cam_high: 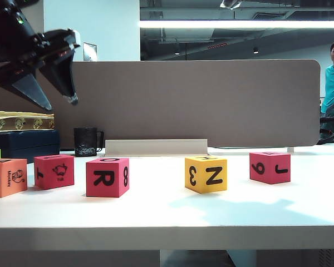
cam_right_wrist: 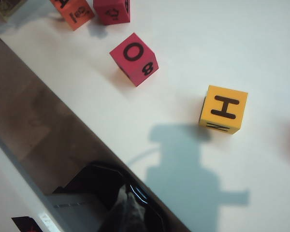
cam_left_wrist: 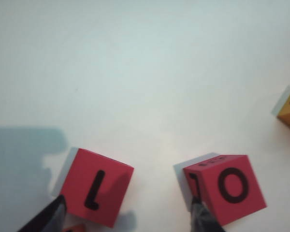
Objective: Select the appropriate blocks from the scattered letter blocks on the table and arrange them in a row to spell out "ALOHA".
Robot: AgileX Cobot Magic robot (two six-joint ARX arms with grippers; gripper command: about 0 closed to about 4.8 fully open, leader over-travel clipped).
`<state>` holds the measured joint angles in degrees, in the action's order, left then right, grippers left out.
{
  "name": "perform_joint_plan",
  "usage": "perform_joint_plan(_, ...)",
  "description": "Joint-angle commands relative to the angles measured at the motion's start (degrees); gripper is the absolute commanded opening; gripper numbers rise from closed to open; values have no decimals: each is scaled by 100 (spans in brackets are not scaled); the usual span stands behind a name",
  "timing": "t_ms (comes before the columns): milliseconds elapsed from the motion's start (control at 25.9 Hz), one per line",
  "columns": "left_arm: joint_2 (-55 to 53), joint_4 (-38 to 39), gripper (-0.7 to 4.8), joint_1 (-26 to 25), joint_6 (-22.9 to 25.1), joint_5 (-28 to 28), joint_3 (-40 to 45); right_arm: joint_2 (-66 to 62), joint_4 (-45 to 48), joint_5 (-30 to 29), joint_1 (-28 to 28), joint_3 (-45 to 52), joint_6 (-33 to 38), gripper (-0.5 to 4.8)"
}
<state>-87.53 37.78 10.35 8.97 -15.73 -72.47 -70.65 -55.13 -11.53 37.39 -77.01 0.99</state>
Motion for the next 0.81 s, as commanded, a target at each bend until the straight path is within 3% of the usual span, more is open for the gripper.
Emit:
perform_joint_plan(39, -175, 348, 323, 26, 538, 210, -184, 15, -81, 2, 11, -39, -17, -5)
perform_joint_plan(309, -448, 719, 333, 26, 1469, 588, -245, 13, -256, 2, 11, -39, -17, -5)
perform_joint_plan(502, -616, 601, 352, 26, 1591, 739, -247, 9, -323, -17, 15, -39, -15, -5)
perform_joint_plan(656, -879, 592, 454, 26, 1617, 761, -361, 9, -369, -17, 15, -39, -15, -5)
perform_joint_plan(811, -1283, 627, 468, 26, 1655, 761, -579, 9, -509, -15, 15, -39, -15, -5)
